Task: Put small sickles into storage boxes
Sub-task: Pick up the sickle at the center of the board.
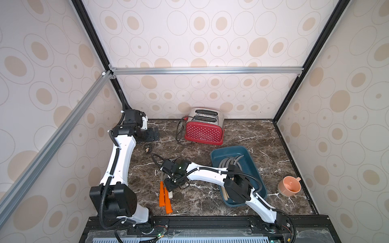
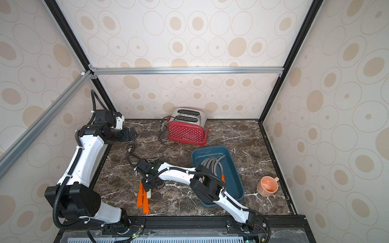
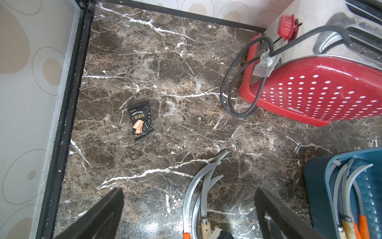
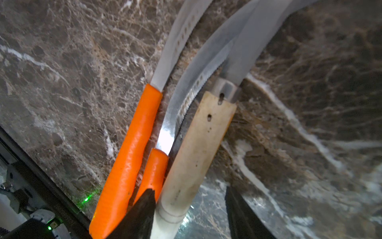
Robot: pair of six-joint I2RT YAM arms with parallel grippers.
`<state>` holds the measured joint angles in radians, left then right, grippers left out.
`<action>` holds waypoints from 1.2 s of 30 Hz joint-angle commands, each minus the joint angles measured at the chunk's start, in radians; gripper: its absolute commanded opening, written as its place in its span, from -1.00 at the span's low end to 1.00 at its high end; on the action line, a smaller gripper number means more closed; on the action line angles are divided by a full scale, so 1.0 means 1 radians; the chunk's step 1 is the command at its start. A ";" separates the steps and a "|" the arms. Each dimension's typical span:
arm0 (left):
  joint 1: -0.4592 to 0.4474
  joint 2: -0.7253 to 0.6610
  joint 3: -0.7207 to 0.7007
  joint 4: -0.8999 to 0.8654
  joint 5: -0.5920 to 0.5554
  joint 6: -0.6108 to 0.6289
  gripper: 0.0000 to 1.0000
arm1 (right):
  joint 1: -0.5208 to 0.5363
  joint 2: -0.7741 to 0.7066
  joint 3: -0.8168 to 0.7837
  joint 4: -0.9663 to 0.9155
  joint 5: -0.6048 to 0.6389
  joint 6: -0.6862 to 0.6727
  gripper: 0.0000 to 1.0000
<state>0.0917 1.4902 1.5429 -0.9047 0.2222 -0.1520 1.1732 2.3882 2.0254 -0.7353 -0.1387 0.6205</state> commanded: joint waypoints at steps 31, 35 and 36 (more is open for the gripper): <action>0.008 -0.008 0.046 -0.003 0.030 0.021 0.98 | 0.020 0.064 0.124 -0.145 0.025 -0.029 0.04; 0.007 -0.013 0.045 0.000 0.032 0.017 0.99 | 0.023 0.078 0.136 -0.157 0.025 -0.024 0.04; 0.007 -0.013 0.045 0.000 0.034 0.018 0.98 | 0.022 0.081 0.140 -0.158 0.027 -0.025 0.04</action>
<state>0.0917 1.4891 1.5433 -0.9043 0.2455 -0.1421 1.1854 2.4374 2.1395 -0.8539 -0.1127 0.5968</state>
